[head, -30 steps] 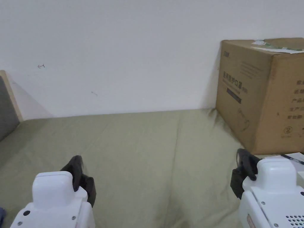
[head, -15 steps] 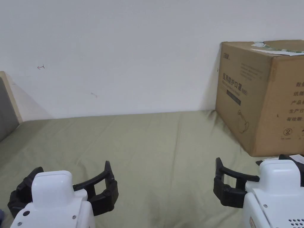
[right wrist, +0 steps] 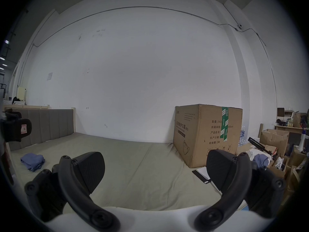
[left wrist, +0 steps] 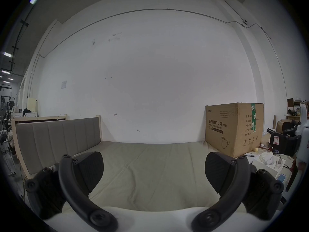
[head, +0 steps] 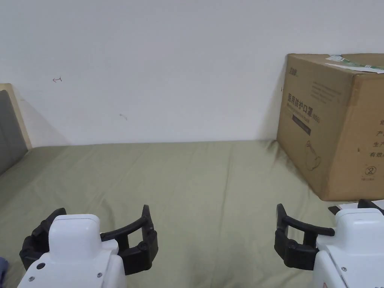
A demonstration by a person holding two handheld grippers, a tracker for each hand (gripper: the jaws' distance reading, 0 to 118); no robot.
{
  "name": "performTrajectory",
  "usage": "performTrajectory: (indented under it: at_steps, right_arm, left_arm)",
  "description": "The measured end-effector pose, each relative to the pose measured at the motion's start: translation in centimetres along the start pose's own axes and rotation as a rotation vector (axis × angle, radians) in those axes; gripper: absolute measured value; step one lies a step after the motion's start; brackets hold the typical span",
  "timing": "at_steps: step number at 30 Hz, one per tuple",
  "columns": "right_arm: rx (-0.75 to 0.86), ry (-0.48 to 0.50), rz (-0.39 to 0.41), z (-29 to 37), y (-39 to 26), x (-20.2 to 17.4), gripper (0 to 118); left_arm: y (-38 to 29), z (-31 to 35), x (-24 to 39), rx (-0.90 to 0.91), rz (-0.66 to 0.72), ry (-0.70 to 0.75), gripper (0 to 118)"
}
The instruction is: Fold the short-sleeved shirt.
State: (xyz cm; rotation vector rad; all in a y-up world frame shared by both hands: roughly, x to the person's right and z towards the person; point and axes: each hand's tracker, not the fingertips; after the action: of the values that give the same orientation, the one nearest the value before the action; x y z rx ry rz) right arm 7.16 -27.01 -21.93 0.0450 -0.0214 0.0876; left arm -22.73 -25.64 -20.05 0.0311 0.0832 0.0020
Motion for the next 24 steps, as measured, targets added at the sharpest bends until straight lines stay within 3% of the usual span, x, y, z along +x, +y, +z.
performTrajectory:
  at_steps: [12, 24]
  right_arm:
    - [-0.027, 0.018, 0.018, -0.2, -0.2, -1.1, 118]
    - [-0.052, 0.043, 0.026, -0.3, -0.7, -1.8, 118]
  left_arm:
    - [-0.8, -0.9, -0.3, -0.068, 0.024, 0.066, 118]
    - [-1.2, -1.1, 0.9, -0.175, 0.011, 0.005, 117]
